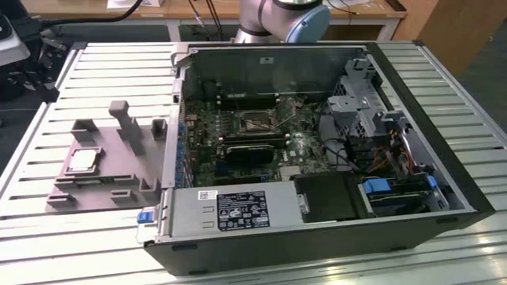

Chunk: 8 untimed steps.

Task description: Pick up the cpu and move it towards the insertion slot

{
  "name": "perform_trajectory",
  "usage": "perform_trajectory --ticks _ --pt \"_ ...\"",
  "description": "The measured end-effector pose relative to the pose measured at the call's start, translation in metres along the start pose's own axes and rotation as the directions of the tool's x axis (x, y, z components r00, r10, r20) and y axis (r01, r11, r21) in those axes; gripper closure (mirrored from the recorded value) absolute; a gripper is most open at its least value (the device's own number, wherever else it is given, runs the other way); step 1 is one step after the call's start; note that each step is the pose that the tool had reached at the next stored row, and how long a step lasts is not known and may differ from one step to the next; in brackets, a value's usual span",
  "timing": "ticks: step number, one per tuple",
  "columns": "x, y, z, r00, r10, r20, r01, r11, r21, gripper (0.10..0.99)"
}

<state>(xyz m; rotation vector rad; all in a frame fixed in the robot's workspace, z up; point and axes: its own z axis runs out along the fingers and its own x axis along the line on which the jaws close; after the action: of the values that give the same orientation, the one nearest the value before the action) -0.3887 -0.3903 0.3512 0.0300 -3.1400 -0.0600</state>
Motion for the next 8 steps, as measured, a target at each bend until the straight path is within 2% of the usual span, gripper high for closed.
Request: perform_trajectory --ticks 8 --pt "0.0000 0.0000 0.0013 1.0000 0.000 0.0001 0.000 1.0000 0.000 0.984"
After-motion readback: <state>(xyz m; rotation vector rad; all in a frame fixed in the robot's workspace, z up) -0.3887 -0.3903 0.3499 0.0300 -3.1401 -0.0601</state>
